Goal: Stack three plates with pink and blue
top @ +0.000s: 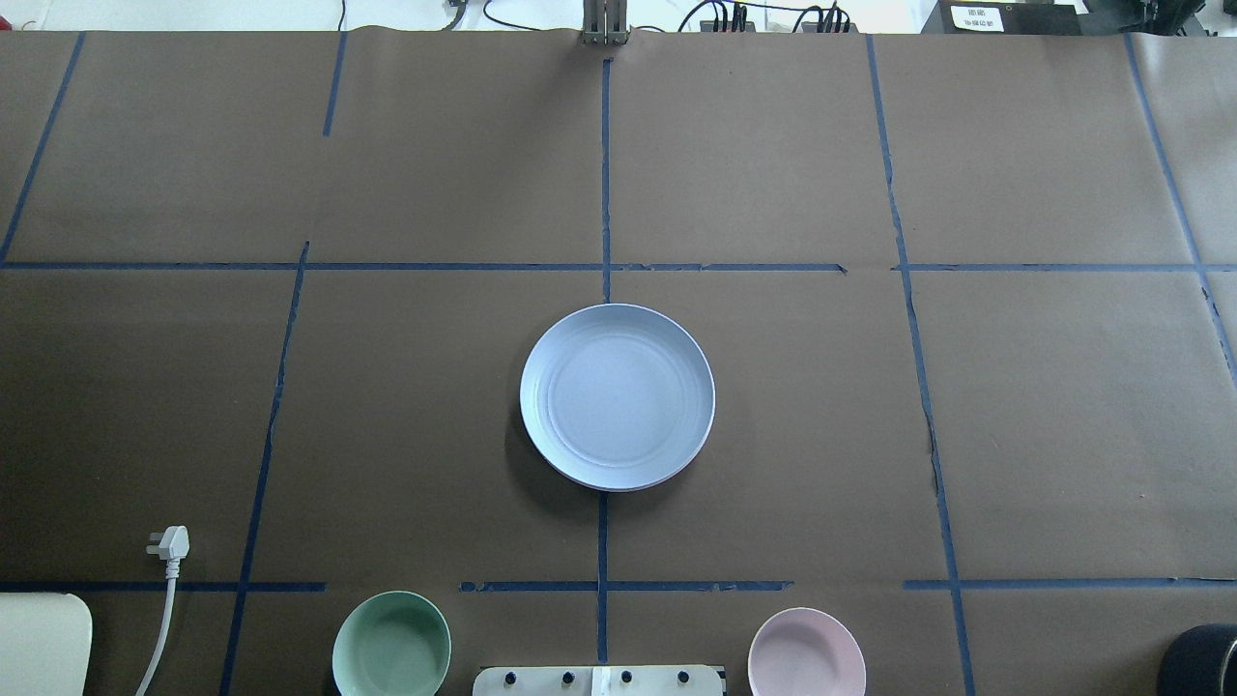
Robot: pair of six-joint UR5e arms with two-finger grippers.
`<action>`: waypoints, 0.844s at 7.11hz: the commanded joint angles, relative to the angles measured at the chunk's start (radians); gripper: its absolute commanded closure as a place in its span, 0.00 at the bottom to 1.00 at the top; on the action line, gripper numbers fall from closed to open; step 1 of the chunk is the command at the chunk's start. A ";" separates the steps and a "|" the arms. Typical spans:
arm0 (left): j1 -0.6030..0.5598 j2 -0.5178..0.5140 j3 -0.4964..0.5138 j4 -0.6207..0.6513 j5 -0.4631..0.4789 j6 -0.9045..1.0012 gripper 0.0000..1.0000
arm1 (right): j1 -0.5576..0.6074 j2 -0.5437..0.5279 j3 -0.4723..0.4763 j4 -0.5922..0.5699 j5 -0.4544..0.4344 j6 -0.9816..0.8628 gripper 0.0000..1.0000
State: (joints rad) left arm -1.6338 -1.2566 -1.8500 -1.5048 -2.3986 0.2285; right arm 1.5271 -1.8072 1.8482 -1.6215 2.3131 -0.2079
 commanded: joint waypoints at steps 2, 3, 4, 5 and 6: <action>-0.001 0.000 0.000 0.000 -0.001 0.000 0.00 | 0.001 -0.001 0.002 0.000 0.000 0.002 0.00; -0.001 0.000 -0.001 0.000 0.001 0.000 0.00 | 0.001 -0.001 0.002 0.000 0.002 0.002 0.00; 0.000 0.000 -0.003 0.000 -0.001 0.000 0.00 | 0.001 -0.003 0.000 0.000 0.002 0.004 0.00; -0.001 0.000 -0.008 0.000 0.001 0.000 0.00 | 0.001 -0.006 0.005 0.000 0.005 0.004 0.00; -0.001 0.000 -0.011 0.000 -0.001 0.000 0.00 | 0.001 -0.006 0.005 0.000 0.005 0.004 0.00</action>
